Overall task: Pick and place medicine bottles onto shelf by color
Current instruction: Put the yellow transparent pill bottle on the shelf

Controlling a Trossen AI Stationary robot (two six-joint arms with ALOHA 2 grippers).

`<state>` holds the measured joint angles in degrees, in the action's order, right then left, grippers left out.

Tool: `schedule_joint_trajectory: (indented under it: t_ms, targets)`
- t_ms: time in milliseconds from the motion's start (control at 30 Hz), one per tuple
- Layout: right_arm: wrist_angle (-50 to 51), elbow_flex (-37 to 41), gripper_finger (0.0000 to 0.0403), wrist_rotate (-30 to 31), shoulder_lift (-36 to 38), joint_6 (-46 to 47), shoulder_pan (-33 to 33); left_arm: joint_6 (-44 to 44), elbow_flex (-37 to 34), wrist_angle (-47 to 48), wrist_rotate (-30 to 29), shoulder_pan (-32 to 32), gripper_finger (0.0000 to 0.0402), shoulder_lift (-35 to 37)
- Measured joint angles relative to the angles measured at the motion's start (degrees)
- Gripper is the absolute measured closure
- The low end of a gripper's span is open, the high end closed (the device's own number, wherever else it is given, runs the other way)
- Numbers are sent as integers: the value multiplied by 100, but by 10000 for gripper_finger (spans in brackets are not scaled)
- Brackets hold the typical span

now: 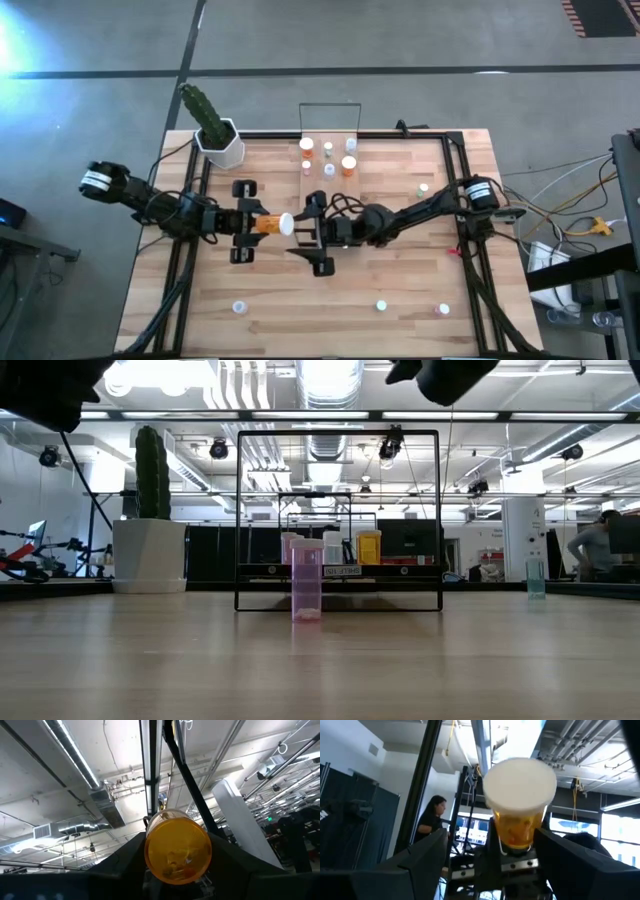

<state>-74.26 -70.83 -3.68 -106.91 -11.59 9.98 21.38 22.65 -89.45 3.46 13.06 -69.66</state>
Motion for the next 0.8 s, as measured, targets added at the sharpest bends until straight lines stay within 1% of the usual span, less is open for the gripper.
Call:
schedule_joint_trajectory:
  t_ms: [567,667,800]
  targets:
    - [-60,-279,113,-130,24,-1,-2,55,-11,51,-73,-37,240,-348]
    - [-21,-279,120,-127,24,-57,-2,81,-6,50,-78,-65,240,-409]
    - [22,-279,145,-119,24,-118,-4,143,-6,55,-78,-70,240,-425]
